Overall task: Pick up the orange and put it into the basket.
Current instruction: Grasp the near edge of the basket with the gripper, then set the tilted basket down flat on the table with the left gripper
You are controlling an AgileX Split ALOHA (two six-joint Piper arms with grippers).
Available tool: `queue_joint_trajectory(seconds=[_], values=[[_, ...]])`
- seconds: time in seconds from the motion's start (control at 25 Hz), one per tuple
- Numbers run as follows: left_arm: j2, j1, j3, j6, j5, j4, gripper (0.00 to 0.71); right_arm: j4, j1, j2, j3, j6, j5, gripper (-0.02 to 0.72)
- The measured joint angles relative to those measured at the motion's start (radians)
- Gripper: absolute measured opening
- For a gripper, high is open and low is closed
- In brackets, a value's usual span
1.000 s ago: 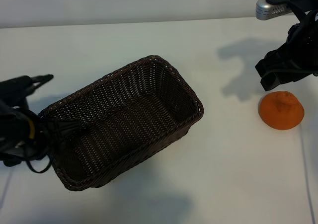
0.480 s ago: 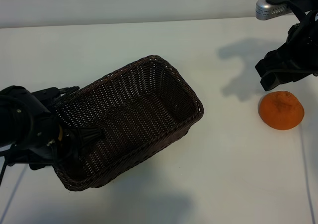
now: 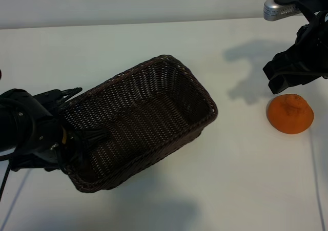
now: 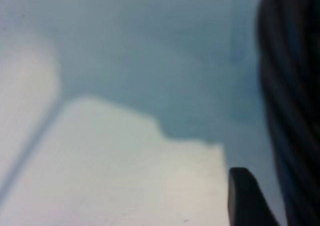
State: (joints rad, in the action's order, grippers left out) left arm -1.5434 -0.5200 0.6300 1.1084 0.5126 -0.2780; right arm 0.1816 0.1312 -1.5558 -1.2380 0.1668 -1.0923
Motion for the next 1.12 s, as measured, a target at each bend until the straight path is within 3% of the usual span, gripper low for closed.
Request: queue_joint_trajectory(seconds=[0.28, 0.68, 1.12], values=[[0.014, 0.0, 0.0, 0.0, -0.024, 0.006, 0.279, 0.001, 0.0, 0.0, 0.0, 0.0, 0.0, 0.559], [0.128, 0.0, 0.0, 0.011, -0.048, 0.007, 0.16, 0.008, 0.0, 0.0, 0.0, 0.0, -0.008, 0.559], [0.192, 0.0, -0.001, 0.004, -0.053, 0.006, 0.156, 0.009, 0.0, 0.0, 0.0, 0.0, -0.011, 0.559]])
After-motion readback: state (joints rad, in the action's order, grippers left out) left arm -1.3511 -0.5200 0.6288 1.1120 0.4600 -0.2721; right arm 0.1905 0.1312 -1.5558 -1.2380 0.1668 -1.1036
